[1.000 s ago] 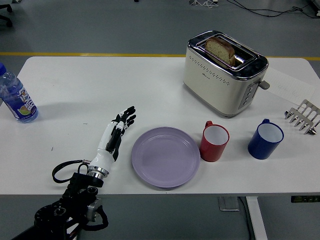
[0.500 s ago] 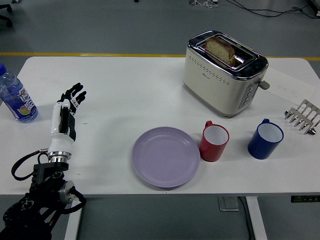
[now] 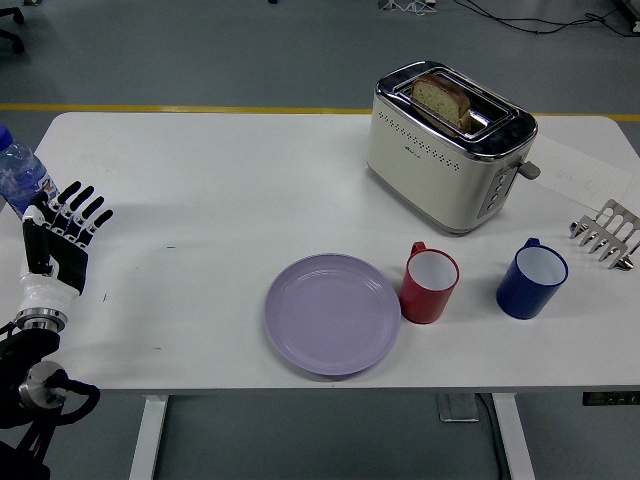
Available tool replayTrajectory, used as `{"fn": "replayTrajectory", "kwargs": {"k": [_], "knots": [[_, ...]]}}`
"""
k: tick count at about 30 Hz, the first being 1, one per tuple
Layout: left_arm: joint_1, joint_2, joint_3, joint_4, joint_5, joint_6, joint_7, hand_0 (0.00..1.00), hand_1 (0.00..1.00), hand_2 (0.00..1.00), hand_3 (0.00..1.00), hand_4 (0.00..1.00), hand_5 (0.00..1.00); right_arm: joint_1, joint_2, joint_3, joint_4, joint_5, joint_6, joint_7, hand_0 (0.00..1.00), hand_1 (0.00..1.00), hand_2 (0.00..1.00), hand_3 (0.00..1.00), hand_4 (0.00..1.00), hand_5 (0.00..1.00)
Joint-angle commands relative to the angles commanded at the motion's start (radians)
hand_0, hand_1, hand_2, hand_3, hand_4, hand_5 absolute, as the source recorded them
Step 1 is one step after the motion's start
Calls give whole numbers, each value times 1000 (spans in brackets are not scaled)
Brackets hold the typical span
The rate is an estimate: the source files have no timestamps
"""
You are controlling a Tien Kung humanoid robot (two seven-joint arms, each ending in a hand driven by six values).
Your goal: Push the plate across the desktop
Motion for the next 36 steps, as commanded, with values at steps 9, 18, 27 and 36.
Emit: {"fn": "replayTrajectory", "kwargs": {"k": [9, 18, 27, 36], "knots": [[40, -16, -98, -7, -72, -158, 180, 498, 659, 708, 667, 496, 998, 5, 1, 4, 0, 2, 0, 2, 520, 480, 584, 553, 245, 365], [47, -19, -104, 3, -82, -176, 194, 479, 642, 703, 666, 495, 998, 10, 0, 8, 0, -3, -1, 2, 520, 480, 584, 553, 246, 365], [37, -24, -104, 13, -85, -161, 176, 497, 659, 702, 673, 515, 998, 18, 1, 11, 0, -18, -3, -1, 520, 480, 584, 553, 245, 366], [39, -29, -106, 19, -84, -151, 164, 497, 658, 700, 675, 520, 998, 19, 2, 17, 0, -29, -4, -2, 520, 480, 584, 553, 244, 368]]}}
